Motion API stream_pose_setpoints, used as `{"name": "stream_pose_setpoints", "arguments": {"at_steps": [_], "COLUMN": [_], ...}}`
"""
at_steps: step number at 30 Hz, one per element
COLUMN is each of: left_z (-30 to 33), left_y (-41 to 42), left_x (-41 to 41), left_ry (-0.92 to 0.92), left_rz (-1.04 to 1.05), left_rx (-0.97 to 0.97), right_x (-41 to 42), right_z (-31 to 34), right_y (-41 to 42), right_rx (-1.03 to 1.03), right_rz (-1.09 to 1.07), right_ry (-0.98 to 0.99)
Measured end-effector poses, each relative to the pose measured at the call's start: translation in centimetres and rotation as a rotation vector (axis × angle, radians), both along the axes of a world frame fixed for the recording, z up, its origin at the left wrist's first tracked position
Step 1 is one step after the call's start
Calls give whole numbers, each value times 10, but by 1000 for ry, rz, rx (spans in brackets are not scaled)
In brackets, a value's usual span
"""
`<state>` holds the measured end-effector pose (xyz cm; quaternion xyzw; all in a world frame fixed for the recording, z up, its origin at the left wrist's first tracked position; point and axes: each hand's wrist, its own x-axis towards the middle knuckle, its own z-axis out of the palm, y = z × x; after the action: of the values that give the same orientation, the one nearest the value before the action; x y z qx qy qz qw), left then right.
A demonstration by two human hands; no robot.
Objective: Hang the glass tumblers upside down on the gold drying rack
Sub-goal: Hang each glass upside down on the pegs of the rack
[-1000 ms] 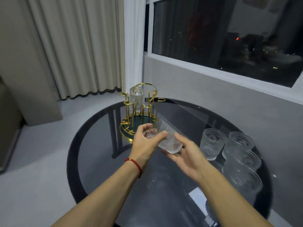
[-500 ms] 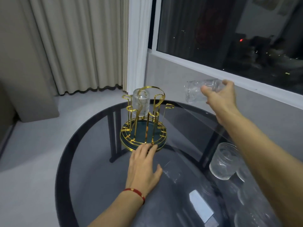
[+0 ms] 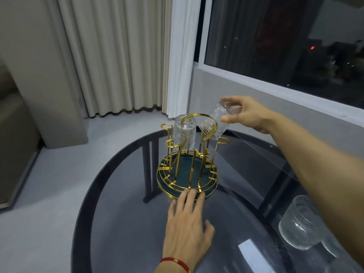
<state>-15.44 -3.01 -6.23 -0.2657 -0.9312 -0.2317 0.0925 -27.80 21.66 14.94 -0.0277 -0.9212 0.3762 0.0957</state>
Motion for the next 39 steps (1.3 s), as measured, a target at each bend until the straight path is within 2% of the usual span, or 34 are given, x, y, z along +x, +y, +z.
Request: {"name": "stream_pose_setpoints", "arguments": {"at_steps": [4,12,18,22,28,34,39], "left_z": [-2,-4,-3,-2,8,22,37], "left_y": [1,1,2,1,2,11,23], "left_x": [-1,-2,-2,-2,3,32,76], "left_ry": [5,16,11,14,-14,-45,-23], "left_rz": [5,5,7,16,25,-87,-302], "left_rx": [5,20,6,14,-34,40,156], "right_x": [-10,-23,-24,-4,71,185,281], "right_z": [-9,-23,-29,-32,-39,-40,-60], "right_y": [-4,-16,-18,-9,-10,-39,-53], "right_rx": [91,135,73,-131,-199,154,167], "right_rz": [84,146,159,76,-248,-218,-326], "right_ry": [-34,-149,-182,-178,110,139,291]}}
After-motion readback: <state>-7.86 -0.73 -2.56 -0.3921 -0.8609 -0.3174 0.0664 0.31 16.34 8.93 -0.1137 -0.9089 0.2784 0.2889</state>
